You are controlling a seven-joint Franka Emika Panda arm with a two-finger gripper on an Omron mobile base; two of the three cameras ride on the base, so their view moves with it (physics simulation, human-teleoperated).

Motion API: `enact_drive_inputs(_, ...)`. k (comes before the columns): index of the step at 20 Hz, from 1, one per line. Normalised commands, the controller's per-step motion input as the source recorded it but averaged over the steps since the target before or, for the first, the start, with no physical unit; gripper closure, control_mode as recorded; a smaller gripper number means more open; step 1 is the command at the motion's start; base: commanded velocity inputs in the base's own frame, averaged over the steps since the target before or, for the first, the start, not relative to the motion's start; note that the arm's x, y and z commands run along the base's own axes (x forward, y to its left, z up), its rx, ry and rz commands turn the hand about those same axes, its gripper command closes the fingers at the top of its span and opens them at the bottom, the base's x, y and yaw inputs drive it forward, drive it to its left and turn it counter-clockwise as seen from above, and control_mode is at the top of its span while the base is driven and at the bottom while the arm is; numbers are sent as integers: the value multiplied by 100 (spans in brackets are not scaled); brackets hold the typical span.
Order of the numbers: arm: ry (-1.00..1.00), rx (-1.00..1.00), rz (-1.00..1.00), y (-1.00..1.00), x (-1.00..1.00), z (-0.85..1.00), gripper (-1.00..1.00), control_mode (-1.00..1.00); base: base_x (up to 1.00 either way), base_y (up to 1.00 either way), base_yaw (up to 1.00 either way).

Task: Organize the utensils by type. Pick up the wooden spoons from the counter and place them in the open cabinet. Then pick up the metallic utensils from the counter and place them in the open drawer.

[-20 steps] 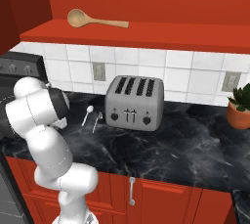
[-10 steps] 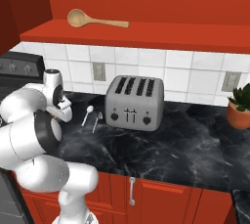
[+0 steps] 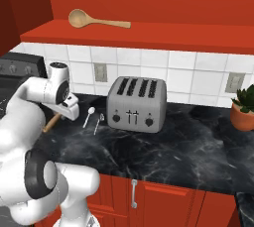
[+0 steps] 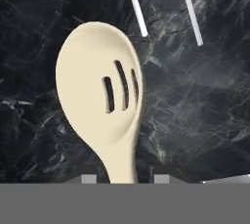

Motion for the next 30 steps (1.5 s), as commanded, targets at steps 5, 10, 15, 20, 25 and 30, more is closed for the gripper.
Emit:
enact_drive_inputs(5, -10, 0, 26, -52, -21, 56, 100, -100, 0, 0, 0)
enact_drive_inputs(10, -10, 0, 43, -50, -21, 51, 100, -100, 0, 0, 0)
enact_drive_inputs(15, -22, 0, 57, -54, -30, 39, 100, -100, 0, 0, 0)
enact_drive_inputs(20, -43, 0, 65, -53, -27, 35, 100, -100, 0, 0, 0)
enact_drive_inputs(25, -57, 0, 67, -47, -23, 37, 100, -100, 0, 0, 0)
enact_drive_inputs(30, -58, -8, 42, -40, -33, 37, 100, -100, 0, 0, 0)
